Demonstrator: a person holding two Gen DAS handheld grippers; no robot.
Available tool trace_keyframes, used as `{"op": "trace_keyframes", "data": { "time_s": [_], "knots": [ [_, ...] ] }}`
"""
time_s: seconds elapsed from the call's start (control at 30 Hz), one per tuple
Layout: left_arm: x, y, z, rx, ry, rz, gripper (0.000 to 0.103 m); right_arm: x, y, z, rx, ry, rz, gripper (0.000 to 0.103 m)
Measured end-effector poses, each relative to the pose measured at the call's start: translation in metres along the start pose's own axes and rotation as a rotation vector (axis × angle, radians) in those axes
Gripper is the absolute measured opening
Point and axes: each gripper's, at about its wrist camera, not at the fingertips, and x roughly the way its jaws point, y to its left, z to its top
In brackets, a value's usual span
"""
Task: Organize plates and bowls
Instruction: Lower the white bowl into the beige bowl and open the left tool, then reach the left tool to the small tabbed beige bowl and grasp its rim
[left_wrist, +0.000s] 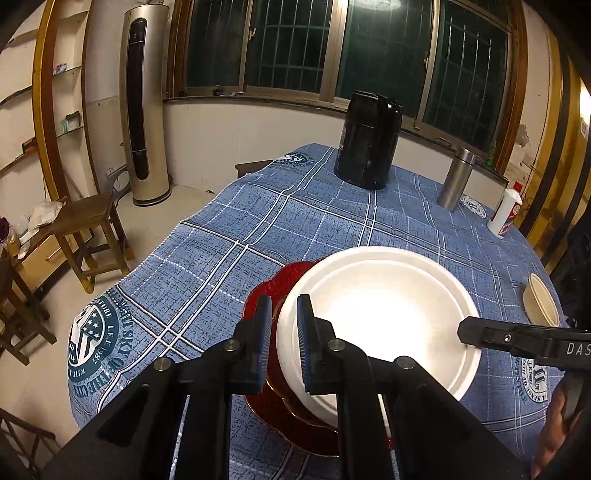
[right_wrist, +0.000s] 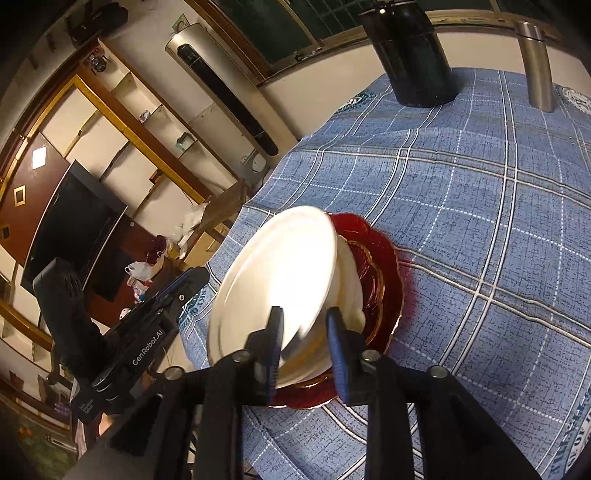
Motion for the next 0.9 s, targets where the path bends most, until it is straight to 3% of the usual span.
{"op": "trace_keyframes", "data": {
  "time_s": [0.4, 0.9],
  "knots": [
    [-0.022, -0.026, 0.006, 0.055, -0.051, -0.053, 0.013, -0.034, -0.028, -0.009, 0.058, -0.073, 0.024, 0.027],
    [-0.029, -0.138, -0.009, 0.278, 0.003, -0.186, 0.013, -0.127, -0.129, -0.028, 0.240, -0.261, -0.015, 0.027]
  ]
}}
